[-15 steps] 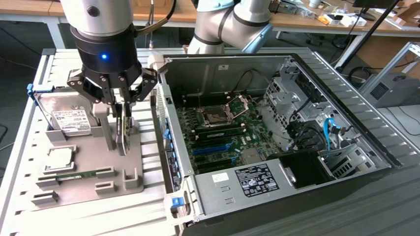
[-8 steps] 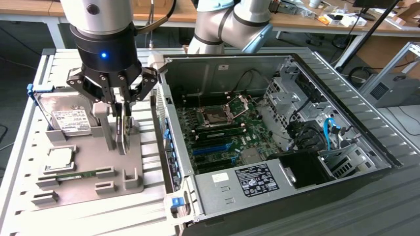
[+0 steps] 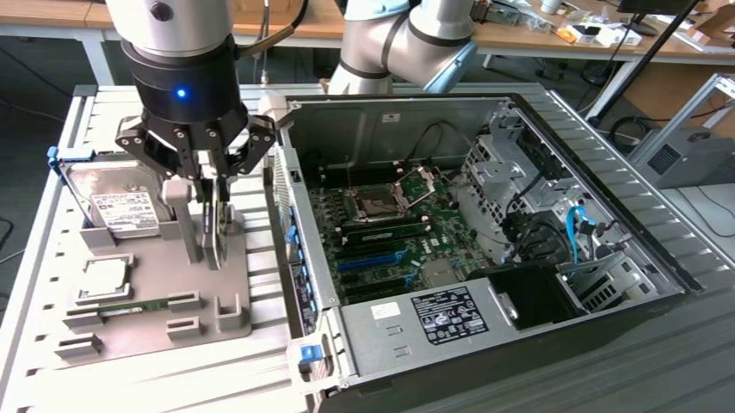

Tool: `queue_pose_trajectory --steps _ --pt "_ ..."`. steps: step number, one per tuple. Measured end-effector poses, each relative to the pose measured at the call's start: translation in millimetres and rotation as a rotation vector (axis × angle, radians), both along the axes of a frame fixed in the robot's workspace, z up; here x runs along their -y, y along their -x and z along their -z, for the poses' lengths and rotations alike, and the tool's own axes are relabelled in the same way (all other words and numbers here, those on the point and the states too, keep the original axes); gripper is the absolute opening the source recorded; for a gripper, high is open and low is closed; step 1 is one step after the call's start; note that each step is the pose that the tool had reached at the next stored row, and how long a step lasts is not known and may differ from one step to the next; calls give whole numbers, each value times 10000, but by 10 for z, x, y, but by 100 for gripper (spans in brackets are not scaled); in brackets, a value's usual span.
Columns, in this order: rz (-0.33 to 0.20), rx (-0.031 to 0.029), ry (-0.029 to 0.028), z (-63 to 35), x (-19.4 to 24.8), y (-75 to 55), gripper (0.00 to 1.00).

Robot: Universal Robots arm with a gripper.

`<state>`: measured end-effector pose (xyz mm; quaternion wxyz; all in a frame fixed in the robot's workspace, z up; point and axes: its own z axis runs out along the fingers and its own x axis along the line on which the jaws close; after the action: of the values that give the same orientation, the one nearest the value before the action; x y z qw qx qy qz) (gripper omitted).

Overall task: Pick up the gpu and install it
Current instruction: 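Pick up the gpu and move the gpu toward the slot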

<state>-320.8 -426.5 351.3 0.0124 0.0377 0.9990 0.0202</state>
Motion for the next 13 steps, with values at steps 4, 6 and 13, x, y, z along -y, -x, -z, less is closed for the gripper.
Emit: queue_pose_trajectory --steps 4,6,13 --pt "0 0 0 -15 0 0 27" --pt "0 0 0 -24 0 0 27" --pt "0 1 -1 -50 0 0 27"
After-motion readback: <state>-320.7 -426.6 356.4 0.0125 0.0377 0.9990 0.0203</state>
